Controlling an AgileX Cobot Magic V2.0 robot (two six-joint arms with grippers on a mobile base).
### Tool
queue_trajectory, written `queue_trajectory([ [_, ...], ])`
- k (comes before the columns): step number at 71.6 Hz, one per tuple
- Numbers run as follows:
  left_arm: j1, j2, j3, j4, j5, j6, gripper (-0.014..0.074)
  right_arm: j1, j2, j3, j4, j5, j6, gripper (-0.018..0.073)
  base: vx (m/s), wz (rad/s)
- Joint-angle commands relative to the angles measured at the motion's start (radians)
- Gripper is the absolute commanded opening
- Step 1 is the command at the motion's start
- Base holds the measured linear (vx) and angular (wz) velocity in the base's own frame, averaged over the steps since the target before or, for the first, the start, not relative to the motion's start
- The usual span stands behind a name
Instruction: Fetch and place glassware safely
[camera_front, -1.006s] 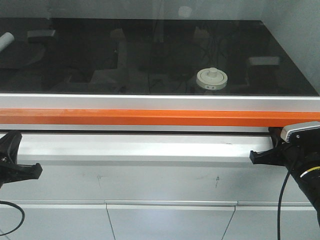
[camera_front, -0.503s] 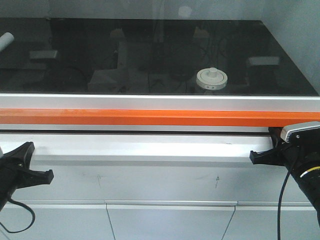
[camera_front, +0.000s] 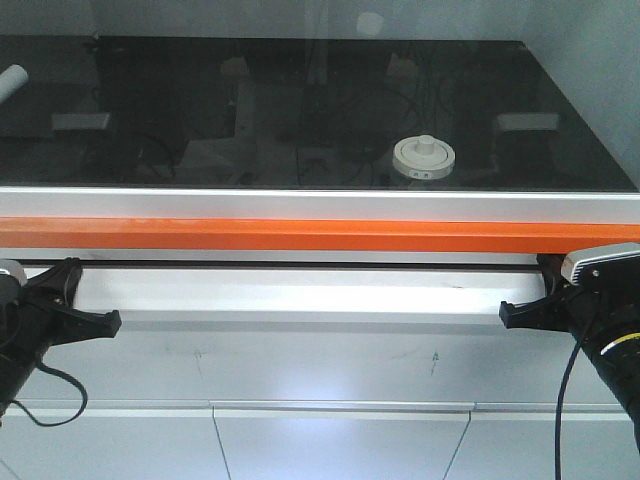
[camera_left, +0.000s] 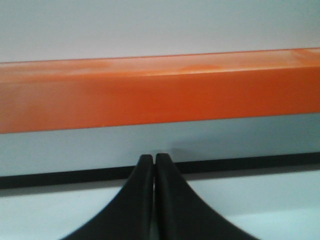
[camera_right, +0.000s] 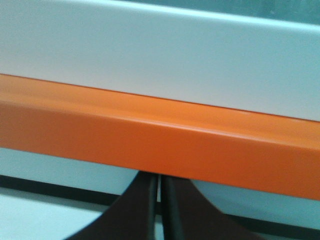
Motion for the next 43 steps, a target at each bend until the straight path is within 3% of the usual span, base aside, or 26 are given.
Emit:
queue_trajectory([
  [1,-0.007,-0.01,-0.033,0.0,-0.197,0.001,-0.0007,0.0,-0.037,-0.026,-0.002,-0.222,-0.009,-0.0001,0.0,0.0],
  [43,-0.006,-0.007,-0.104,0.0,-0.222,0.001,-0.0007,0.0,-0.037,-0.026,-0.002,-0.222,-0.009,-0.0001,0.0,0.0],
])
